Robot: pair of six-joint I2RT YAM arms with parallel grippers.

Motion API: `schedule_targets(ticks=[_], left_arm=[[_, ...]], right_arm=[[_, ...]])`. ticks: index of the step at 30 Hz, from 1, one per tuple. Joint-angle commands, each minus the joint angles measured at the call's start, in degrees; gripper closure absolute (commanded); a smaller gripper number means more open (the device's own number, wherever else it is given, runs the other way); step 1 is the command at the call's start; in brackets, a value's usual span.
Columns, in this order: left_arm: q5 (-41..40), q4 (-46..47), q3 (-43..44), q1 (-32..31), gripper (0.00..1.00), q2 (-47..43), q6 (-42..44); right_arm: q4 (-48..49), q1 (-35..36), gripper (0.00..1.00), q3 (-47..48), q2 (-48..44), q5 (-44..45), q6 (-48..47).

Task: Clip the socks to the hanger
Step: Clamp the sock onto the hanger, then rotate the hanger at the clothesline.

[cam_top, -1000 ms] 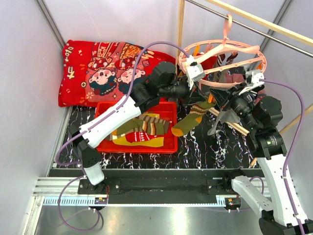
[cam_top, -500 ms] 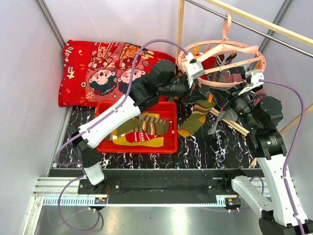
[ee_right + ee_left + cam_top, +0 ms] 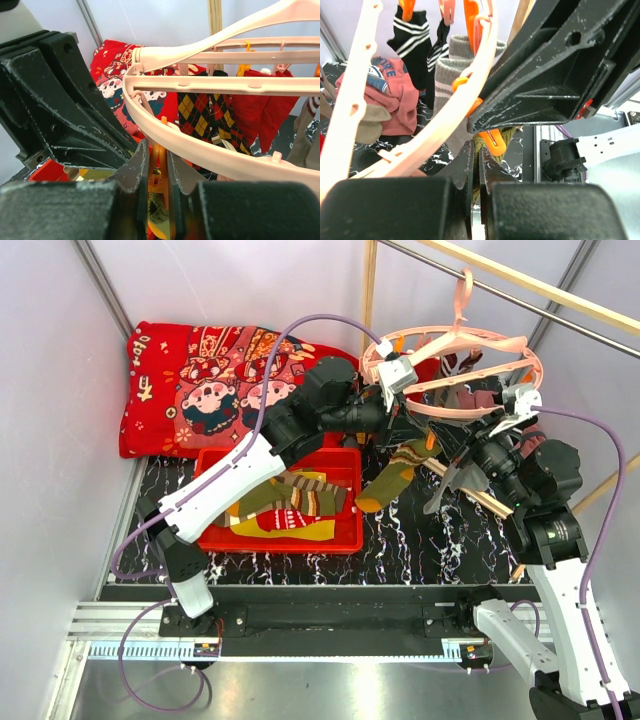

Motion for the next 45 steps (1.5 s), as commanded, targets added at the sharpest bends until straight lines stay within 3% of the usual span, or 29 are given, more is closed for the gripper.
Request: schedule_targets(ticks=[1, 4, 5, 9, 12, 22, 25, 36, 45], left_arm=[[-0.6, 4.5, 3.7, 0.2, 1.0, -0.3, -2.1], [-0.5, 4.6, 3.8, 0.2, 1.0, -0.4, -2.6], [-0.5, 4.6, 3.9, 0.2, 1.0, -0.3, -2.6], [-0.1, 4.6, 3.3, 0.2, 1.0, -0.2, -3.3], [0.1, 5.2, 2.8, 0.2, 0.97, -0.1, -3.6], [-3.1, 9.3, -4.9, 0.8, 0.52, -4.9, -3.2], [-5.1, 12.4, -9.8, 1.9, 0.44, -7.6, -4.0], [-12.9, 32.1, -30.6, 4.8, 0.25, -14.9, -6.5], [-6.4, 53.7, -40.8, 10.0, 0.2, -11.8, -13.4]], right_arm=[[-0.6, 0.3, 0.9, 0.5, -0.8, -4.9, -1.9], [-0.5, 0.3, 0.77, 0.3, -1.1, -4.3, -1.9], [-0.5, 0.4, 0.66, 0.3, -1.1, -4.1, -1.8], [-0.5, 0.4, 0.43, 0.2, -1.4, -2.6, -1.4], [-0.6, 0.2, 0.36, 0.0, -1.6, 0.6, -0.8], [-1.5, 0.3, 0.29, -1.8, -2.9, 17.6, 1.6], [-2.0, 0.3, 0.27, -2.2, -2.8, 20.3, 2.1], [-2.5, 0.4, 0.24, -3.3, -2.4, 23.3, 2.5], [-3.0, 0.3, 0.23, -2.8, -2.9, 22.3, 1.4]])
